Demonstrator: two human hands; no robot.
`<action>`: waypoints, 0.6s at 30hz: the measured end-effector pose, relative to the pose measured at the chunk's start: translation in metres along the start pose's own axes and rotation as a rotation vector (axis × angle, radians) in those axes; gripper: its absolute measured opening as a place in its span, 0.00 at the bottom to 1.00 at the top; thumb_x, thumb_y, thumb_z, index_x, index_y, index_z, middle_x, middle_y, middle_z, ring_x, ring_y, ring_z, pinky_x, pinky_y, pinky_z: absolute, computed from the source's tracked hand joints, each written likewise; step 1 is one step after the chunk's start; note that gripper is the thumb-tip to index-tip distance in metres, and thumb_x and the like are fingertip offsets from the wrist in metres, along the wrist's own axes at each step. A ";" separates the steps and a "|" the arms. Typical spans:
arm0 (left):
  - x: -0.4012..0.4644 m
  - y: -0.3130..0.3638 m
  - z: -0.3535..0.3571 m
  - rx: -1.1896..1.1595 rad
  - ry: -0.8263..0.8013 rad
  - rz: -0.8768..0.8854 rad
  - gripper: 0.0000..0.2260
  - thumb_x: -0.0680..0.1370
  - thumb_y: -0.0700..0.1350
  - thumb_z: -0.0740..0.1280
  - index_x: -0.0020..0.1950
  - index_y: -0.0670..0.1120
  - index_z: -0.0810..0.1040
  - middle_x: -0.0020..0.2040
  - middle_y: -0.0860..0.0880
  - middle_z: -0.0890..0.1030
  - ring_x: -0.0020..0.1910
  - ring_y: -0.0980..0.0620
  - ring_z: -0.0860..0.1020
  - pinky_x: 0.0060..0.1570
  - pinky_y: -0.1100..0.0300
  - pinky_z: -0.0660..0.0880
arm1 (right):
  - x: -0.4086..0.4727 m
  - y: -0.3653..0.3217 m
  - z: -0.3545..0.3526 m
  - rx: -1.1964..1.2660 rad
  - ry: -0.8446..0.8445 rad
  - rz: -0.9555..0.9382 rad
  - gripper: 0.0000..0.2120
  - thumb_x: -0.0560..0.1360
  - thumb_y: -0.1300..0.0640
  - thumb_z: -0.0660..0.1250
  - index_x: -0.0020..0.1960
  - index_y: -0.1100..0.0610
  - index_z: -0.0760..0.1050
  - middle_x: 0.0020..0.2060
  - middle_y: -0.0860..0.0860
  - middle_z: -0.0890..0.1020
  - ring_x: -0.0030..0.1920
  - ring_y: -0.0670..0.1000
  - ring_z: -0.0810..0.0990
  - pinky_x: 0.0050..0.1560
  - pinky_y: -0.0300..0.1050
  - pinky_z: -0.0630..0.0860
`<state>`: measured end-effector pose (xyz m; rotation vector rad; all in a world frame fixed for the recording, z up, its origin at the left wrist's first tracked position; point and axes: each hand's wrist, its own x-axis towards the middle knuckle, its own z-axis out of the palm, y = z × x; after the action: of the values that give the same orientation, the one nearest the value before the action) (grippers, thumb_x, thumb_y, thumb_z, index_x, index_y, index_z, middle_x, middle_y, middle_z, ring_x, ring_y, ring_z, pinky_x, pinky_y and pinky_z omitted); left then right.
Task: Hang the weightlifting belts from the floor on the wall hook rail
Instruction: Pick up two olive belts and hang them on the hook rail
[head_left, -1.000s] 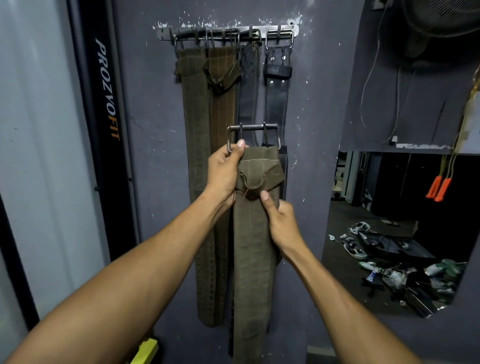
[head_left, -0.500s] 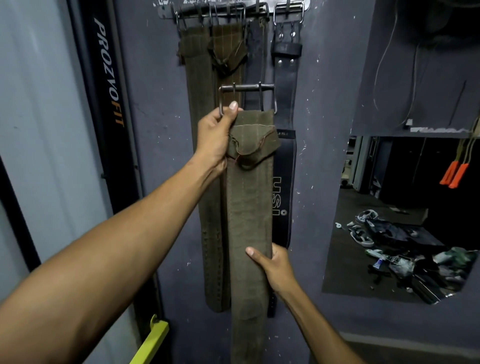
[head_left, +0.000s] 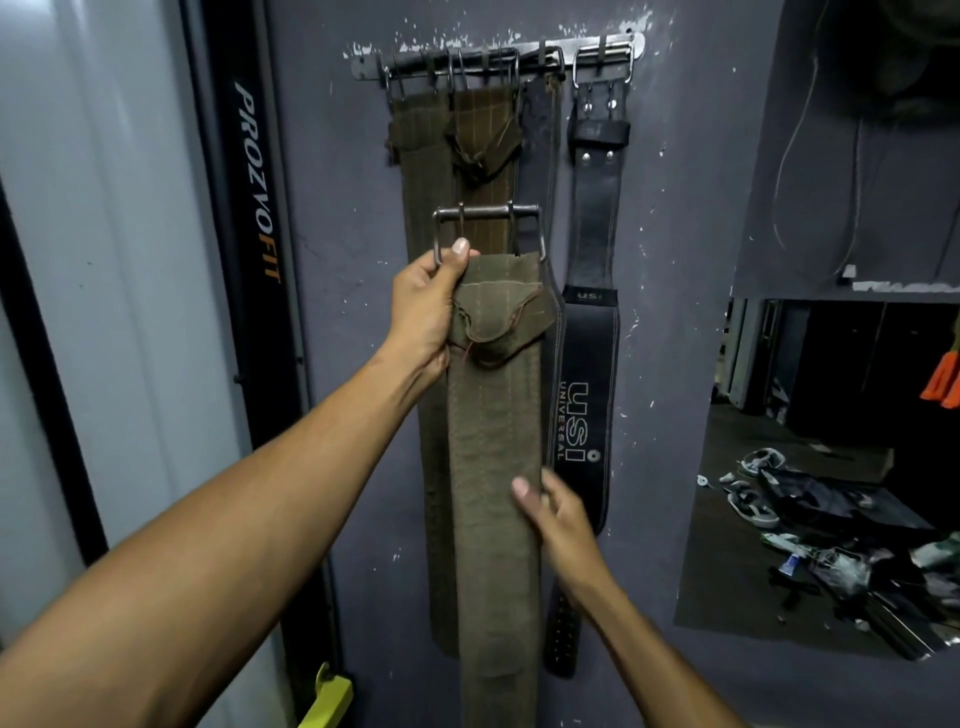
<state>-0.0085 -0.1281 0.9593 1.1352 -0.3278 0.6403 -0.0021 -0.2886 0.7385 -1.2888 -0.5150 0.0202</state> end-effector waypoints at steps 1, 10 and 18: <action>0.001 -0.001 -0.002 0.003 0.002 0.001 0.07 0.84 0.43 0.67 0.52 0.40 0.80 0.42 0.43 0.83 0.37 0.52 0.83 0.42 0.58 0.82 | 0.014 -0.022 0.004 -0.010 0.006 -0.053 0.17 0.79 0.47 0.68 0.64 0.55 0.78 0.55 0.50 0.88 0.55 0.47 0.87 0.51 0.38 0.82; 0.038 -0.011 -0.025 0.035 0.062 0.032 0.10 0.81 0.43 0.71 0.59 0.39 0.78 0.48 0.40 0.85 0.44 0.46 0.85 0.45 0.52 0.85 | 0.143 -0.145 0.067 -0.260 0.134 -0.503 0.16 0.82 0.48 0.68 0.68 0.42 0.71 0.48 0.39 0.87 0.52 0.38 0.86 0.49 0.38 0.84; 0.131 0.011 -0.059 0.308 0.132 0.374 0.15 0.80 0.47 0.71 0.63 0.53 0.70 0.54 0.47 0.85 0.51 0.45 0.87 0.52 0.45 0.85 | 0.251 -0.159 0.131 -0.331 0.330 -0.809 0.29 0.79 0.45 0.70 0.77 0.42 0.66 0.54 0.40 0.86 0.51 0.41 0.87 0.52 0.42 0.84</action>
<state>0.0819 -0.0310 1.0155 1.3294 -0.3383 1.1196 0.1290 -0.1416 0.9967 -1.2849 -0.7379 -0.9698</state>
